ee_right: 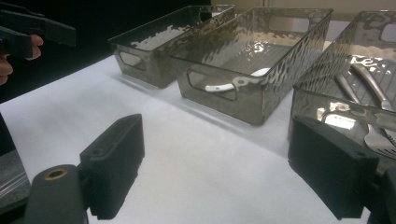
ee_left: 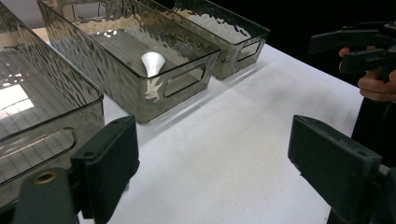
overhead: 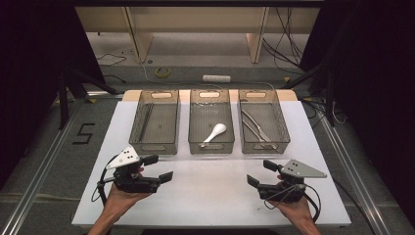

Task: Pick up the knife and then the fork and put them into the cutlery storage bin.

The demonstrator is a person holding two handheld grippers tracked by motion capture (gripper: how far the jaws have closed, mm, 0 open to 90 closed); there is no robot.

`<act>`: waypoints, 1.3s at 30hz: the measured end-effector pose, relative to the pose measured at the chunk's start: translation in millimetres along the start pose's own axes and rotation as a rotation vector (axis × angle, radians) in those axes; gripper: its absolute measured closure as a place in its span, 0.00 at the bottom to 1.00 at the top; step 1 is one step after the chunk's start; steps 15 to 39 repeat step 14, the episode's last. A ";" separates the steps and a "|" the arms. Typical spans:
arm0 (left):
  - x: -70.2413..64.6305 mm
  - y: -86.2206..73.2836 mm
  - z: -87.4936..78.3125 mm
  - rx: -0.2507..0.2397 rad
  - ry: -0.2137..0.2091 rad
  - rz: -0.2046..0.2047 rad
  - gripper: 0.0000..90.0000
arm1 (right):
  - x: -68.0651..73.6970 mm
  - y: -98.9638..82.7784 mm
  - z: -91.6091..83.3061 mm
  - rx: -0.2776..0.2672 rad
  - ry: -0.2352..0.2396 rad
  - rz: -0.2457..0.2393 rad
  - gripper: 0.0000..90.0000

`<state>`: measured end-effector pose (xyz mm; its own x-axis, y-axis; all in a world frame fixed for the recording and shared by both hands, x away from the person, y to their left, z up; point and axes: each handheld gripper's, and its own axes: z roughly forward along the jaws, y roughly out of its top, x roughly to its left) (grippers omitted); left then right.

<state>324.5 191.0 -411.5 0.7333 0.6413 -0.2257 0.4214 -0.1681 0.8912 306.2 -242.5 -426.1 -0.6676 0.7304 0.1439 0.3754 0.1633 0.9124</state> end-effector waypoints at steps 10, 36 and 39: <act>-0.4 -0.1 0.7 0.003 -0.001 0.005 0.18 | -0.4 -0.2 0.1 0.003 -0.008 -0.009 0.22; -0.1 -0.1 0.8 0.004 0.002 0.005 0.18 | -0.6 -0.2 0.2 0.003 -0.010 -0.011 0.21; -0.1 -0.1 0.8 0.004 0.002 0.005 0.18 | -0.6 -0.2 0.2 0.003 -0.010 -0.011 0.21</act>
